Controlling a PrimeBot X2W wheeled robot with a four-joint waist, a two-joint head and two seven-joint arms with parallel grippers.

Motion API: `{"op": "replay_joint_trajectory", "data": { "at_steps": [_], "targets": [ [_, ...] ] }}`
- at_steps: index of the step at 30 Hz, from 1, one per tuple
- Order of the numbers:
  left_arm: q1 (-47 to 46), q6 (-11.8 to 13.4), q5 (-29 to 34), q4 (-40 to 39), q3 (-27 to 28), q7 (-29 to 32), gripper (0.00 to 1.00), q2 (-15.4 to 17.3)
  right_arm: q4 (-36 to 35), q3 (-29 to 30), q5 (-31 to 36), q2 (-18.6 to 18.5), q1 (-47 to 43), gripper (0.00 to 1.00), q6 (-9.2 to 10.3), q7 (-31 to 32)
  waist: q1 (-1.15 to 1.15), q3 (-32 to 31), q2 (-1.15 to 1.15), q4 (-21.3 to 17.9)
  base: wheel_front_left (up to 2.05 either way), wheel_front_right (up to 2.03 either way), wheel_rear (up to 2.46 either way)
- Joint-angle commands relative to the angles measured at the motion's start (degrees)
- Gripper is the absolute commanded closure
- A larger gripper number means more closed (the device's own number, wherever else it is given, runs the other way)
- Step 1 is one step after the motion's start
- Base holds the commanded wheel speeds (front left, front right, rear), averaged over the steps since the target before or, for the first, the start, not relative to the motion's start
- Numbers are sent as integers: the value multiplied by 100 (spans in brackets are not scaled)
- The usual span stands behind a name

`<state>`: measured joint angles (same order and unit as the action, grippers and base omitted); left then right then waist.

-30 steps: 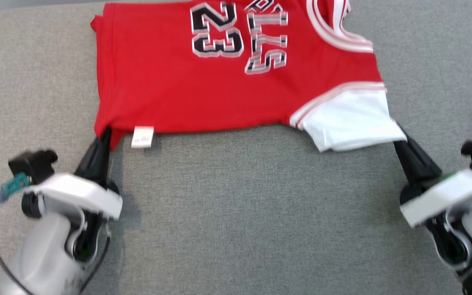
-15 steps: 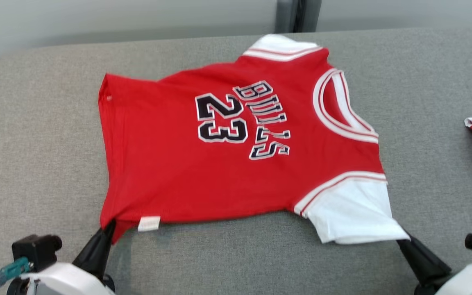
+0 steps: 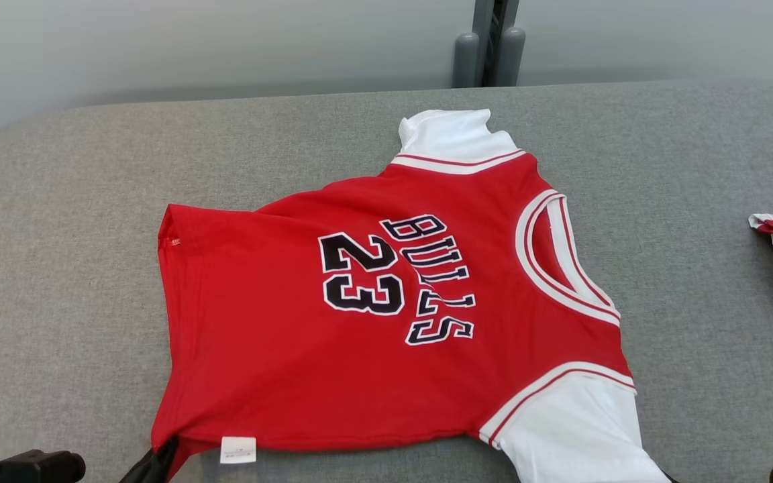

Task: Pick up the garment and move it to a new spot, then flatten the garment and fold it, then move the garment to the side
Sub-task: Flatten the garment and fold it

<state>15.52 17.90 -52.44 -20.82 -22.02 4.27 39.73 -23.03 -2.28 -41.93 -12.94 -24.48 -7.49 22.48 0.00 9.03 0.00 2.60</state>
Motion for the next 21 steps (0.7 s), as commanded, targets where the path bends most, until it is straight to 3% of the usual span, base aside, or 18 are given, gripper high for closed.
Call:
{"op": "replay_joint_trajectory", "data": {
  "at_steps": [1,8,14,21],
  "targets": [
    [110,75,-35,-112,34,58,100,69,-166,138,108,121,-136,100,1,222,0,-8,0,12,0,0,0],
    [144,109,-139,-326,51,185,100,111,-523,361,187,245,122,100,1,922,0,131,0,76,0,0,0],
    [-294,-63,-228,-264,110,254,100,85,-417,428,-116,-98,1226,100,1,1376,0,505,0,189,0,0,0],
    [-883,-329,-333,-41,214,310,100,31,204,385,-473,-463,2739,100,1,1755,0,1008,0,281,0,0,0]
  ]
}}
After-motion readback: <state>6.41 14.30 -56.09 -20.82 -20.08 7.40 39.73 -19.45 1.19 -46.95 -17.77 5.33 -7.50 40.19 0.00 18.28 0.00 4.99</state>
